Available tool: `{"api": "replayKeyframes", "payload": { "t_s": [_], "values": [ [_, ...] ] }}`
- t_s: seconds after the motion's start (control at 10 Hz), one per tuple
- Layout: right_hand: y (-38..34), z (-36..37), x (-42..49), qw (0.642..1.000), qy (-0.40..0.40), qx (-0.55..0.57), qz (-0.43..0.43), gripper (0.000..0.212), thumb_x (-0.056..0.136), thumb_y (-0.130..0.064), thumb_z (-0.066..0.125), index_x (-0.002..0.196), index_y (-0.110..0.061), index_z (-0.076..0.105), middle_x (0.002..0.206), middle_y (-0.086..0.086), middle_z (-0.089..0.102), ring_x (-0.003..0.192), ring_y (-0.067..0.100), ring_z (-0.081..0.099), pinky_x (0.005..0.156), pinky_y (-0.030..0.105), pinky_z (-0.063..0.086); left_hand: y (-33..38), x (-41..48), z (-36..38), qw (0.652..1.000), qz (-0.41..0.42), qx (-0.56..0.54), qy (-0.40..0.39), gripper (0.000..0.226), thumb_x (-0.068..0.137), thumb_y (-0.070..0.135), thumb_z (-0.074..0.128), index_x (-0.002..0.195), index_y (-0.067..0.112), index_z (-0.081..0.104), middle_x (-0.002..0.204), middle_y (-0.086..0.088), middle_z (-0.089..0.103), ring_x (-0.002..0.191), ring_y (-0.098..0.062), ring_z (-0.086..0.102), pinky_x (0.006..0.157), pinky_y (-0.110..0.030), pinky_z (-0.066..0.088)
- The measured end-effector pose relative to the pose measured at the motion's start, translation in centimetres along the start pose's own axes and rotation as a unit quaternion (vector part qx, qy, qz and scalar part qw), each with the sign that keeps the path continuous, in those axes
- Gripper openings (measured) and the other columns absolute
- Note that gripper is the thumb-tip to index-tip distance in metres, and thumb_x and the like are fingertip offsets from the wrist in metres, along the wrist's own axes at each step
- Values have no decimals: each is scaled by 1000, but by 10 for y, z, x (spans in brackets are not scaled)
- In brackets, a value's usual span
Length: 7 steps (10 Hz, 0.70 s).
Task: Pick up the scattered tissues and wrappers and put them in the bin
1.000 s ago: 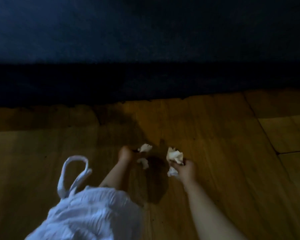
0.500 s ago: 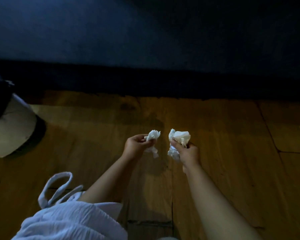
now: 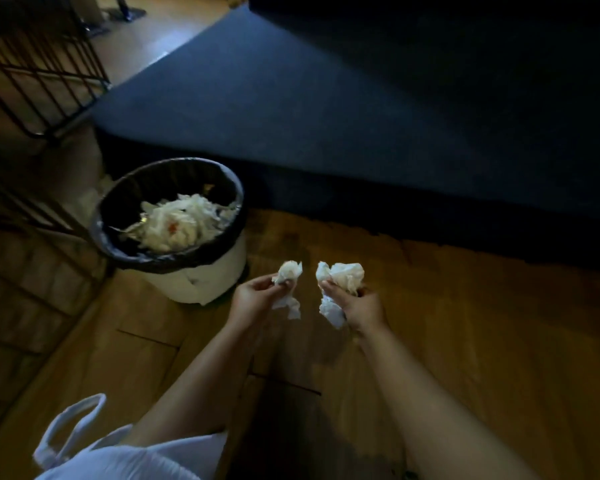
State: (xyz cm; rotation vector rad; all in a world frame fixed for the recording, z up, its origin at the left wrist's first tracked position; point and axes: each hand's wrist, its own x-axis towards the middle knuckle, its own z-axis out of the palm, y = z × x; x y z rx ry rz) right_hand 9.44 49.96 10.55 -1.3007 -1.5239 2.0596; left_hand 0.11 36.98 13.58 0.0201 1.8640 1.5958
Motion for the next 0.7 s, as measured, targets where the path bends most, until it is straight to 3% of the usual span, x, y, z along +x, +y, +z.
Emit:
{"api": "replayKeyframes", "payload": {
  "t_s": [0.1,0.2,0.3,0.4,0.5,0.6,0.7],
  "values": [
    [-31,68,8,998,-56,4,-30,28,73,-21,78,97,-19,64,103,7,70,93,20,67,83,39,56,32,27,-48,998,40,-21,50,37,81,19,69,115,6,61,104,-7,68,78,-11,63,55,-17,51],
    [-69,128,19,994,-99,18,-44,35,79,-19,72,111,-10,62,98,4,68,87,16,65,70,27,54,65,54,-84,991,75,-51,101,30,80,21,71,106,13,59,93,-1,66,83,-12,62,64,-21,48],
    [-95,188,40,992,-117,20,-47,40,80,-19,72,115,-5,60,111,12,66,98,25,64,79,35,54,92,86,-119,987,78,-39,135,40,77,23,74,112,9,60,97,-6,66,88,-20,64,68,-28,53],
    [-101,243,66,992,-114,-30,-49,48,74,-29,77,114,-7,62,111,14,68,99,30,65,93,44,52,109,114,-148,985,72,-59,145,38,80,15,72,114,2,61,86,-8,66,75,-19,64,61,-26,56],
    [-104,276,82,987,-121,-107,-25,62,71,-44,75,118,-8,59,111,13,67,100,32,64,95,46,51,120,137,-166,985,31,-64,156,46,83,12,68,125,5,53,103,-14,64,91,-25,62,80,-33,56],
    [-106,289,93,979,-141,-144,-5,67,79,-50,64,125,-4,52,122,14,59,113,34,56,103,47,43,120,158,-185,989,8,-38,142,52,84,11,65,132,3,48,123,-21,57,97,-26,56,67,-32,50],
    [-97,286,107,982,-140,-128,-18,67,76,-57,59,119,-5,58,120,14,63,110,33,59,103,47,44,116,163,-194,989,17,-11,146,49,83,21,67,128,6,54,112,-18,61,78,-21,54,65,-29,43]
  ]
}}
